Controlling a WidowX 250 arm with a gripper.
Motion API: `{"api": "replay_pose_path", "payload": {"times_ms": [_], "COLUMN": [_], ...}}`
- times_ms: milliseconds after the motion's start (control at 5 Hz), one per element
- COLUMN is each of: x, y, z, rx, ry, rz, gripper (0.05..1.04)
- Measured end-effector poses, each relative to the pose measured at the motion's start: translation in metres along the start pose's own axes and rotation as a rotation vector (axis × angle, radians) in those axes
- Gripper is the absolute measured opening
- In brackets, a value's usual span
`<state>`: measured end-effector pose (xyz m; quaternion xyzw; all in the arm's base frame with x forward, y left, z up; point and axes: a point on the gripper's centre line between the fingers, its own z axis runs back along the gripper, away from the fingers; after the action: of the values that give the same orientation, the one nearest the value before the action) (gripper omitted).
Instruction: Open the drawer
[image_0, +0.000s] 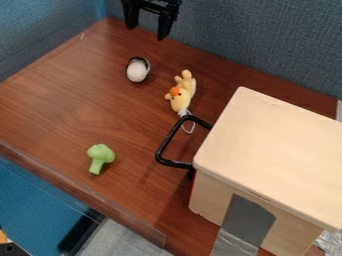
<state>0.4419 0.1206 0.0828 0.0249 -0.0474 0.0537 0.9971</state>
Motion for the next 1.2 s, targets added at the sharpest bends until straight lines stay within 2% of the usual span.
{"api": "replay_pose_path", "payload": {"times_ms": [200,400,600,800,1000,1200], "x": [-0.007,-0.052,-0.075,-0.104,-0.120,-0.131], "y": [-0.001,-0.021,-0.046,-0.062,-0.100,-0.113], "z": [-0.020,-0.040,-0.008,0.001,0.004,-0.003], "rx": [-0.005,-0.017,-0.051,-0.090,-0.138,-0.154], "ry": [0.041,0.127,0.067,0.058,0.066,0.097], "rz": [0.001,-0.016,-0.047,-0.056,-0.160,-0.189], "gripper": [0.999,0.999,0.999,0.999,0.999,0.999]}}
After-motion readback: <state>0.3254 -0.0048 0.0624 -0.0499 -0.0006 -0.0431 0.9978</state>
